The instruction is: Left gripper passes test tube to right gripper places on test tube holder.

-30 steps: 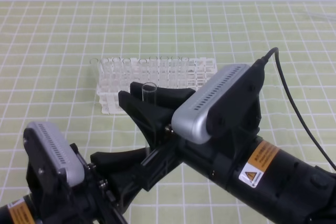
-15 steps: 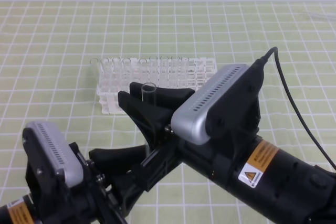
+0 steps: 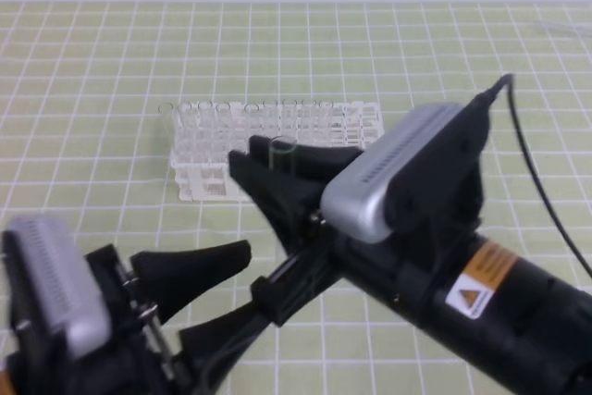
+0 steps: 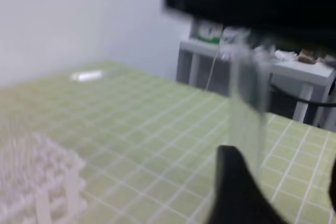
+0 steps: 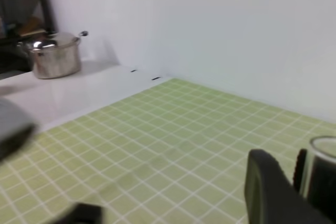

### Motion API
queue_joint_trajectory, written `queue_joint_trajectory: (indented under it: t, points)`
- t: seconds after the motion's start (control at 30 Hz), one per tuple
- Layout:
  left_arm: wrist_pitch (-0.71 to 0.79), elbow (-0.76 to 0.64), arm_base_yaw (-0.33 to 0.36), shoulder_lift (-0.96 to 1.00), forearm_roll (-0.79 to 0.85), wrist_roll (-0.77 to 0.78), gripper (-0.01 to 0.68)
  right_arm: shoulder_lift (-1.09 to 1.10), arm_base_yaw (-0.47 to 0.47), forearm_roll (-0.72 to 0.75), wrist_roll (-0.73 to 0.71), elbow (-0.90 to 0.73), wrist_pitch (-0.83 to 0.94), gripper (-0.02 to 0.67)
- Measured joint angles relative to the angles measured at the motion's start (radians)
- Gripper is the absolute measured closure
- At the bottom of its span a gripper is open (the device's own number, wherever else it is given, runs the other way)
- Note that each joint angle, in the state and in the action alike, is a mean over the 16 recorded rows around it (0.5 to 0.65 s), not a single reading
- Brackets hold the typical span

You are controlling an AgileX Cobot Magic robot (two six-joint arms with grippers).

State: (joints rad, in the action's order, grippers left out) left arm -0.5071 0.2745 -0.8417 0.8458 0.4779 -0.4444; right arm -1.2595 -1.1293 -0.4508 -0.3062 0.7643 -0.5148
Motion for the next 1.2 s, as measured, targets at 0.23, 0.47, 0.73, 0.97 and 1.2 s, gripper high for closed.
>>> queue_joint_trajectory:
  t: [0.23,0.47,0.73,0.97,1.2]
  points:
    - [0.213,0.0,0.0,-0.238,0.062,-0.065,0.588,0.063,0.0,-0.139,-0.152,-0.002,0.039,0.566]
    - [0.473,-0.021,-0.001,-0.532,0.059,-0.139,0.67,0.107,0.0,-0.27,-0.29,-0.004,0.072,0.566]
    - [0.538,-0.138,-0.001,-0.787,-0.012,-0.169,0.675,0.123,0.0,-0.357,-0.38,-0.005,0.1,0.566]
    - [0.51,-0.248,0.0,-0.863,-0.046,-0.17,0.675,0.125,0.001,-0.381,-0.411,-0.006,0.11,0.566]
    - [0.603,-0.284,0.0,-0.861,-0.036,-0.17,0.675,0.126,0.02,-0.455,-0.51,-0.007,0.091,0.566]
